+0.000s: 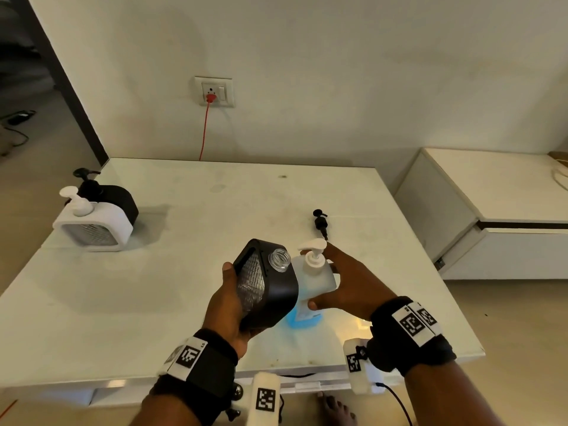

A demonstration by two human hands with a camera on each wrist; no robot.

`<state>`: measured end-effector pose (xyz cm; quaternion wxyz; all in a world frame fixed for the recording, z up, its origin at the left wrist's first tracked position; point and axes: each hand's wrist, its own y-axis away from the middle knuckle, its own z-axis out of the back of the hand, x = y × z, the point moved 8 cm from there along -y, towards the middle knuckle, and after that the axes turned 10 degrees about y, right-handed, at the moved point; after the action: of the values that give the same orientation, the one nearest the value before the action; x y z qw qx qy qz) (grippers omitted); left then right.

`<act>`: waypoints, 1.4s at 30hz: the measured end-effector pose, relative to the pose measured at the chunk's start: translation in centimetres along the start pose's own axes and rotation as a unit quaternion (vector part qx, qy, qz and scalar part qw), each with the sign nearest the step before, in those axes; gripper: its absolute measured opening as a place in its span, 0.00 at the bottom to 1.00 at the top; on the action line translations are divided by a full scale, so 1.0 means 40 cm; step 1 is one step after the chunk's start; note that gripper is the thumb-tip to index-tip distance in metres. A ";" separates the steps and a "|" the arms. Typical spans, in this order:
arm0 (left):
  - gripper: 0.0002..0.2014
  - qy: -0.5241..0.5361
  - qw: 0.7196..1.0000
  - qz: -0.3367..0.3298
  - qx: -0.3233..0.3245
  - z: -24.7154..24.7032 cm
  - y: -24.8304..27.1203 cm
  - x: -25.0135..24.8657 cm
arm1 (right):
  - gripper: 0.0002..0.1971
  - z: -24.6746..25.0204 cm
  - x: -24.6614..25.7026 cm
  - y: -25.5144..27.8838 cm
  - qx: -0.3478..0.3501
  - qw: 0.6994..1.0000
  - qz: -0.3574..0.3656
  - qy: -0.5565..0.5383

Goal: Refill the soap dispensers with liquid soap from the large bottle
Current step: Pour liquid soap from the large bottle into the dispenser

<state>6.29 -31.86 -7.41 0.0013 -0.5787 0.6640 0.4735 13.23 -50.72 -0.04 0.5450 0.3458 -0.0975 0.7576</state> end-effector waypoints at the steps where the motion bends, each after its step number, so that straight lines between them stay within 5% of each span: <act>1: 0.25 -0.004 1.000 0.000 -0.003 0.000 0.001 0.002 | 0.47 -0.002 -0.001 0.000 0.001 1.000 0.003 -0.001; 7: 0.25 -0.013 1.000 0.000 -0.020 -0.003 0.010 0.005 | 0.41 0.021 -0.005 0.021 0.003 0.996 0.034 -0.083; 12: 0.27 0.000 1.000 0.015 -0.014 -0.014 0.035 0.011 | 0.15 0.153 0.055 0.058 -0.167 0.957 0.044 -0.234; 16: 0.26 0.004 1.000 0.019 -0.017 -0.018 0.054 0.007 | 0.17 0.284 0.081 0.091 -0.389 0.906 0.044 -0.159; 18: 0.25 0.002 1.000 0.020 -0.021 -0.019 0.057 0.006 | 0.17 0.309 0.071 0.081 -0.421 0.888 0.005 -0.186; 20: 0.24 0.003 1.000 0.020 -0.023 -0.022 0.059 0.006 | 0.18 0.277 0.084 0.046 -0.359 0.912 -0.048 -0.190; 23: 0.24 -0.003 1.000 0.020 -0.018 -0.030 0.057 0.009 | 0.30 0.189 0.147 -0.009 -0.218 0.971 -0.087 -0.042; 27: 0.24 -0.009 1.000 0.022 -0.013 -0.040 0.064 0.017 | 0.37 0.135 0.172 -0.051 -0.128 0.983 -0.127 0.030; 33: 0.21 -0.003 1.000 0.022 -0.005 -0.047 0.064 0.014 | 0.37 0.129 0.140 -0.064 -0.075 0.977 -0.202 -0.002; 42: 0.21 -0.009 1.000 0.020 0.003 -0.057 0.063 0.013 | 0.36 0.111 0.102 -0.079 -0.083 0.968 -0.234 0.026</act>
<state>5.43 -33.98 -4.88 -0.0007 -0.5614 0.6765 0.4765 17.23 -48.73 5.10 0.7360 0.2924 -0.0622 0.6073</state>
